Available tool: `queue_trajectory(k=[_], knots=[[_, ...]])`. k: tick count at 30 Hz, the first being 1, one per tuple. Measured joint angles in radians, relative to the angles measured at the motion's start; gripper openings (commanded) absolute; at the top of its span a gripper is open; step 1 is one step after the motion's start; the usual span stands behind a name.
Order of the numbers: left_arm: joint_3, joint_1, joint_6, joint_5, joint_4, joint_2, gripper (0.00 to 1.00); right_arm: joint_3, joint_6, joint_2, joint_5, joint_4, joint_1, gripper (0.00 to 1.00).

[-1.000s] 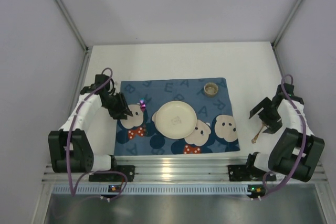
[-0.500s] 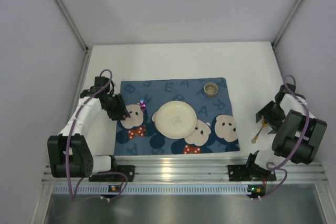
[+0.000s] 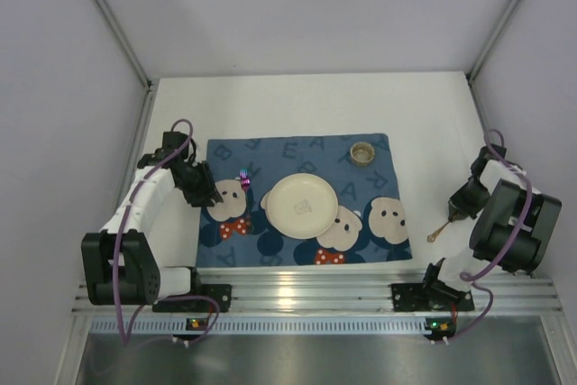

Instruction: Set the dinner table for one person

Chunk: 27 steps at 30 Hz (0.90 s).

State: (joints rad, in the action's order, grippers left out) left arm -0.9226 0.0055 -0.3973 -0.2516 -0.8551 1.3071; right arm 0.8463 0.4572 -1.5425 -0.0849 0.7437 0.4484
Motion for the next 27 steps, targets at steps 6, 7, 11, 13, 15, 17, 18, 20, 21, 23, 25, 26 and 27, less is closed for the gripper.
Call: queue_trajectory(k=[6, 7, 11, 13, 15, 17, 18, 20, 21, 23, 25, 26, 27], knots=[[0.0, 0.0, 0.0, 0.006, 0.0, 0.0, 0.37, 0.023, -0.015, -0.024, 0.005, 0.019, 0.0, 0.0], [0.0, 0.0, 0.0, 0.006, 0.0, 0.001, 0.37, 0.029, -0.018, -0.028, 0.008, 0.024, 0.0, 0.0], [-0.003, 0.0, 0.0, -0.003, -0.002, 0.011, 0.36, 0.071, -0.02, -0.033, 0.034, 0.029, -0.002, 0.0], [-0.005, 0.0, 0.0, -0.008, -0.002, 0.011, 0.36, 0.138, -0.025, -0.031, 0.045, 0.047, -0.014, 0.0], [-0.008, 0.0, -0.001, -0.016, -0.001, 0.011, 0.37, 0.221, -0.036, -0.018, 0.051, 0.061, -0.035, 0.0], [-0.008, 0.0, -0.001, -0.017, -0.002, 0.011, 0.37, 0.311, -0.047, 0.006, 0.052, 0.079, -0.085, 0.0], [-0.009, 0.0, -0.001, -0.017, -0.002, 0.011, 0.37, 0.351, -0.054, 0.026, 0.054, 0.085, -0.127, 0.0], [-0.009, 0.0, -0.001, -0.016, -0.002, 0.01, 0.38, 0.398, -0.057, 0.066, 0.063, 0.093, -0.208, 0.0], [-0.009, 0.0, -0.003, -0.014, -0.002, 0.006, 0.38, 0.41, -0.056, 0.093, 0.068, 0.094, -0.269, 0.0], [-0.009, 0.0, -0.011, -0.012, -0.002, -0.011, 0.38, 0.412, -0.05, 0.135, 0.097, 0.101, -0.393, 0.0], [-0.008, 0.0, -0.023, -0.013, -0.001, -0.037, 0.38, 0.402, -0.028, 0.162, 0.126, 0.106, -0.544, 0.0], [-0.008, 0.0, -0.03, -0.013, 0.0, -0.053, 0.38, 0.388, -0.02, 0.167, 0.143, 0.103, -0.607, 0.0], [-0.003, 0.0, -0.036, -0.013, 0.003, -0.07, 0.38, 0.367, -0.009, 0.173, 0.156, 0.092, -0.661, 0.0]])
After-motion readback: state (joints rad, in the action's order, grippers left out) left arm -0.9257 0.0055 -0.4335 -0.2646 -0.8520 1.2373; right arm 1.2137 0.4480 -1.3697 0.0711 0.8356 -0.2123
